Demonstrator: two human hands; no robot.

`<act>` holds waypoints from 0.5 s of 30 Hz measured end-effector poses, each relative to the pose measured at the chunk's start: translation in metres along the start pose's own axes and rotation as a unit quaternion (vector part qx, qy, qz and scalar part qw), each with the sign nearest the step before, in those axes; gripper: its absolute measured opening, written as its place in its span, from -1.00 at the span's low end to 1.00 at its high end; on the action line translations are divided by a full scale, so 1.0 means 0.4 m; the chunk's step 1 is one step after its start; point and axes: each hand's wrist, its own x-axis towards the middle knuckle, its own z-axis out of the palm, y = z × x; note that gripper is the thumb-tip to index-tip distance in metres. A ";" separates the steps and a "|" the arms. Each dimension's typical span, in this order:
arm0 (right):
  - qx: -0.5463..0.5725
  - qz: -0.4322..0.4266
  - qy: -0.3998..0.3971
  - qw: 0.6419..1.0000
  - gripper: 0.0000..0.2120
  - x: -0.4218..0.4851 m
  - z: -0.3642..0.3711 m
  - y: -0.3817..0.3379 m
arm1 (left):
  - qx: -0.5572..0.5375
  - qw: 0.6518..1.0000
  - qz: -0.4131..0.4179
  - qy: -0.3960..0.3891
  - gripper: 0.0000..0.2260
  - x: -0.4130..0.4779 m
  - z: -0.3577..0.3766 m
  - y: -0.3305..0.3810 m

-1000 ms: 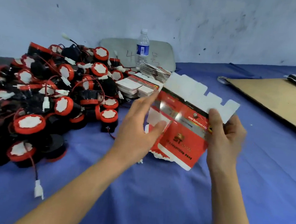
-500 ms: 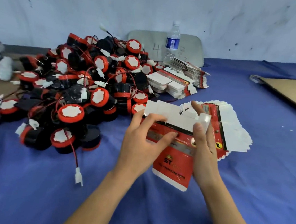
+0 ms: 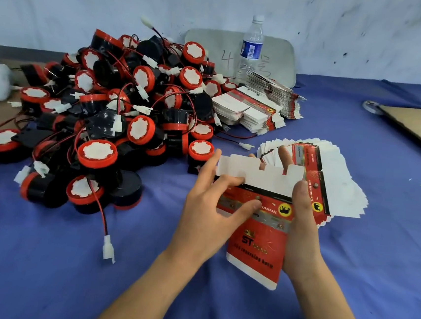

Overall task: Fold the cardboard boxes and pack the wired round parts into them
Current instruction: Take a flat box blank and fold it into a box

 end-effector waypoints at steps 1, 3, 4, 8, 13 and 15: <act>0.001 -0.014 -0.002 1.000 -0.37 0.001 0.001 0.000 | -0.001 1.000 0.001 -0.001 -0.54 0.001 0.001 0.000; -0.005 -0.028 -0.004 1.000 -0.44 0.003 0.003 0.001 | 0.000 1.000 0.000 -0.007 -0.53 0.002 0.001 0.000; -0.010 -0.029 -0.009 0.999 -0.44 0.004 0.002 0.003 | 0.005 1.000 -0.003 -0.012 -0.53 0.004 0.001 0.000; -0.009 -0.020 -0.011 1.000 -0.48 0.002 0.005 0.003 | 0.011 0.999 -0.020 -0.029 -0.58 0.007 -0.003 0.003; -0.074 0.002 0.010 0.997 -0.36 0.002 -0.004 0.021 | 0.027 1.000 -0.006 0.014 -0.64 0.003 -0.009 0.011; -0.120 -0.009 0.025 0.992 -0.39 0.008 -0.008 0.031 | 0.003 0.999 -0.008 0.040 -0.66 0.003 -0.014 0.022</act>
